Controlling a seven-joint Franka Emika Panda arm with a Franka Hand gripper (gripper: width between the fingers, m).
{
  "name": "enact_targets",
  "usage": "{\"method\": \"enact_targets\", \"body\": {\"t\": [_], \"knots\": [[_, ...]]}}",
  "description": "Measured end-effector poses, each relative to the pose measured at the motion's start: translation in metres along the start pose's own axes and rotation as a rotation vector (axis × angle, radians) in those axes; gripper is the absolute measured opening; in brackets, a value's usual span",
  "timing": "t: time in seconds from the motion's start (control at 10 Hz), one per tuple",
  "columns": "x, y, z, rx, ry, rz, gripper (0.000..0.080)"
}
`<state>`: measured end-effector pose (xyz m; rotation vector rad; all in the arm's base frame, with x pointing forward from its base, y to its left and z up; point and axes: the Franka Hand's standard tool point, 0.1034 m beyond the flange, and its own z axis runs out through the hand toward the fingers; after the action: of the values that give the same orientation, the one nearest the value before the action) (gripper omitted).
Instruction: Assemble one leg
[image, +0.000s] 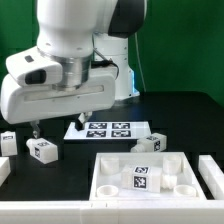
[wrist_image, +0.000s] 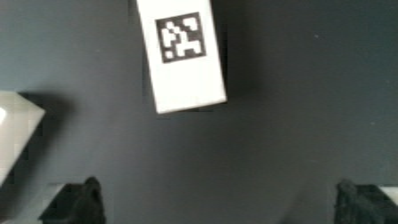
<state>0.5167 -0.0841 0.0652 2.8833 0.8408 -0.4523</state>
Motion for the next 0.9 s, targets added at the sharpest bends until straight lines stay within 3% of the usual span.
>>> {"method": "enact_targets", "body": {"t": [0.3, 0.4, 0.5, 0.6, 0.8, 0.9], "knots": [[0.001, -0.014, 0.003, 0.055, -0.161, -0.018, 0.0650], [-0.001, -0.009, 0.006, 0.047, -0.196, 0.005, 0.0650], [-0.009, -0.002, 0.008, 0.017, -0.227, 0.037, 0.0650], [-0.013, 0.002, 0.011, 0.013, -0.274, 0.028, 0.0650], [-0.014, 0.015, 0.007, 0.031, -0.360, 0.008, 0.0650], [-0.015, 0.006, 0.011, 0.051, -0.430, 0.004, 0.0650]]}}
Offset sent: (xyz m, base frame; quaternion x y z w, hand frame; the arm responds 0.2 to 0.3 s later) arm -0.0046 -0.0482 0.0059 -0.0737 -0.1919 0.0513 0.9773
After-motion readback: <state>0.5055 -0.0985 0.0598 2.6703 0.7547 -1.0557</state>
